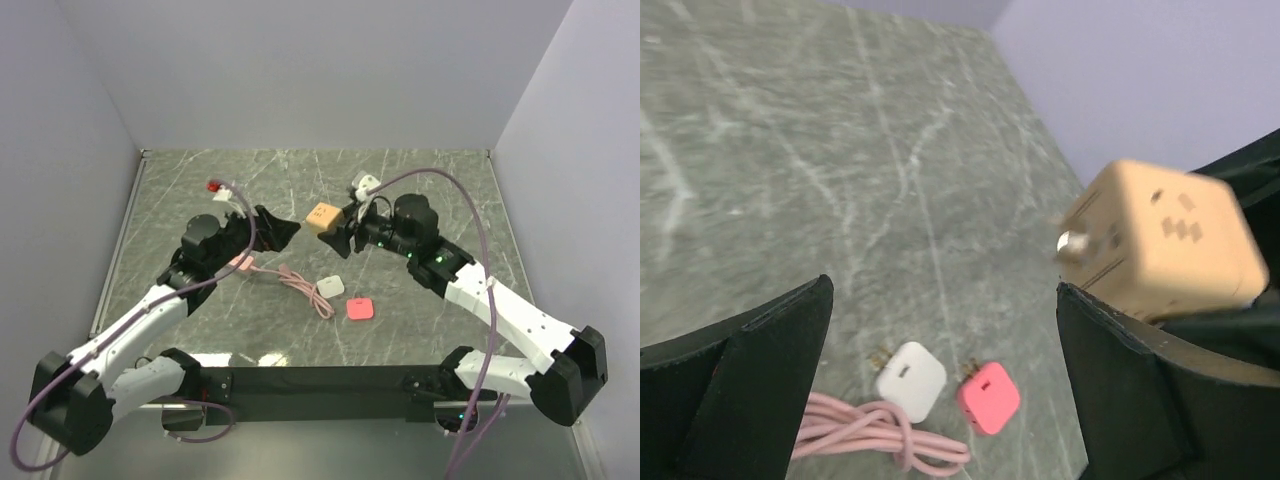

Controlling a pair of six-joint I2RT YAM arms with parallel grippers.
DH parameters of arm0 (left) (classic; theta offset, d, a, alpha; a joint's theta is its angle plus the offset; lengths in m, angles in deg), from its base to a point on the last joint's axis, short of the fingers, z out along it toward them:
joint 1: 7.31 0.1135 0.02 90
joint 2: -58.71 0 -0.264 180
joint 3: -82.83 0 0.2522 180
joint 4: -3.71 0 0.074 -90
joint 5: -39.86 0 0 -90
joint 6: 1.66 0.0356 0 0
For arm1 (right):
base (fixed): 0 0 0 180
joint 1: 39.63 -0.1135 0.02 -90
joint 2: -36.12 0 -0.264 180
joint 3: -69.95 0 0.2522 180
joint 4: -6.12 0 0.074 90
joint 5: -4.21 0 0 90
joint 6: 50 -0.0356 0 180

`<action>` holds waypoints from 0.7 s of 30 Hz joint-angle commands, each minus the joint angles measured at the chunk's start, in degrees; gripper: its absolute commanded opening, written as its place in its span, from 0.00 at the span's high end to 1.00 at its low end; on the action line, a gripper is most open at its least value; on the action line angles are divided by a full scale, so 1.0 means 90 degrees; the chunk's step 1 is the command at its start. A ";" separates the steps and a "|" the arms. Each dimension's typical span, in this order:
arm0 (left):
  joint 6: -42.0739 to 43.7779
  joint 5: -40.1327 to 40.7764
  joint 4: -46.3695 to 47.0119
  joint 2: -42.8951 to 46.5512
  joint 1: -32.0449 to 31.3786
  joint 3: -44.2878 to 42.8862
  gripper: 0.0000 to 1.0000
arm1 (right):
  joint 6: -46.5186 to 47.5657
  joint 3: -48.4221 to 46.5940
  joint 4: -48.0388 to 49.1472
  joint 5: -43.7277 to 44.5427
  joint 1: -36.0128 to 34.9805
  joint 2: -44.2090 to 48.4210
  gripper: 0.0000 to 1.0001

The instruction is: Insert the plug

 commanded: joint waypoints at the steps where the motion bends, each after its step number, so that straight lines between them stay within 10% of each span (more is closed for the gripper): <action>1: 0.0164 0.1326 -0.0464 0.0706 0.0150 0.0227 0.01 | -0.0383 -0.0521 0.0137 -0.2091 0.0496 -0.0104 1.00; 11: -0.0431 0.1853 -0.0397 0.1597 0.1264 0.1291 0.01 | -0.0471 -0.1341 -0.0352 -0.4597 0.1015 -0.0730 1.00; 21: -0.0822 0.2216 -0.0153 0.1383 0.1616 0.2092 0.01 | -0.0237 -0.1536 -0.0703 -0.4483 0.1015 -0.0818 1.00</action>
